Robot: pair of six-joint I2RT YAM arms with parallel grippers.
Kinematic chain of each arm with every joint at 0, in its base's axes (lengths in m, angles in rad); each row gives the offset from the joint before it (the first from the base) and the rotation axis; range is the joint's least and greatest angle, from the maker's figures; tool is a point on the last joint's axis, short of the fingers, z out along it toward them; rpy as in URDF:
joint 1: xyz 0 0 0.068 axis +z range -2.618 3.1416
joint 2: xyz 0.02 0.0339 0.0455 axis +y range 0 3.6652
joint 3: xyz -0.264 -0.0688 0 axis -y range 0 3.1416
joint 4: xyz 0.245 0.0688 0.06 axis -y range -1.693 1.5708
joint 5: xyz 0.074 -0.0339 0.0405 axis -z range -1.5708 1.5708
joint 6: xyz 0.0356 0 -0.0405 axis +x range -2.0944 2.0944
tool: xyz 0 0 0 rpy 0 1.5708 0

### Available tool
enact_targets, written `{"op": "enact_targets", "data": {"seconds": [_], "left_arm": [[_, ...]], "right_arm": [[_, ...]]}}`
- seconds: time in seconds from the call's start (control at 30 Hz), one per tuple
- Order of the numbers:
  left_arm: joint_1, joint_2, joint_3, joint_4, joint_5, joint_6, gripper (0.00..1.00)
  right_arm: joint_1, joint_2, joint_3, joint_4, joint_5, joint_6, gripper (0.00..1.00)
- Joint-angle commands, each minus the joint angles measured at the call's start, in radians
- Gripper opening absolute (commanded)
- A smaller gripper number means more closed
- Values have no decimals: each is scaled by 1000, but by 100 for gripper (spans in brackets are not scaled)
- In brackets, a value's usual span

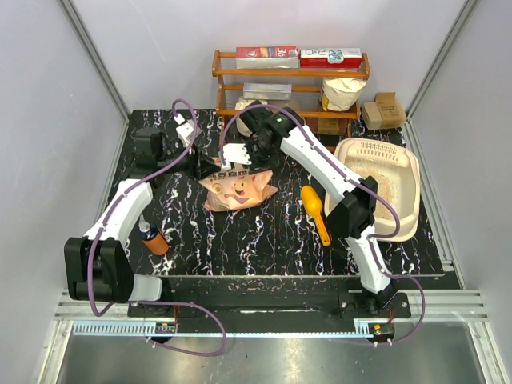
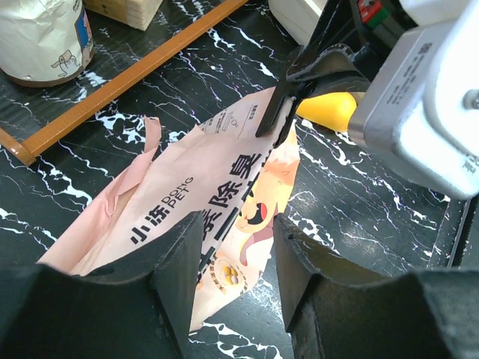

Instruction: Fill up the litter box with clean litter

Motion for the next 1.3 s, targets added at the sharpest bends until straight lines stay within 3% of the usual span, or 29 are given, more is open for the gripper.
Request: {"op": "enact_targets", "data": {"seconds": [0.0, 0.27, 0.6, 0.87, 1.27], "left_arm": [[6, -39, -10, 38, -21, -8, 47], [9, -20, 16, 37, -10, -19, 47], [9, -6, 35, 37, 1, -20, 47], [9, -13, 18, 58, 7, -39, 48], [9, -25, -8, 86, 10, -54, 48]], "right_arm": [[32, -2, 24, -186, 127, 28, 0], [28, -11, 97, -242, 50, 113, 0], [31, -9, 65, -229, 19, 119, 0], [54, -3, 8, -170, -24, 45, 0], [65, -2, -47, -48, -69, 111, 1]]}}
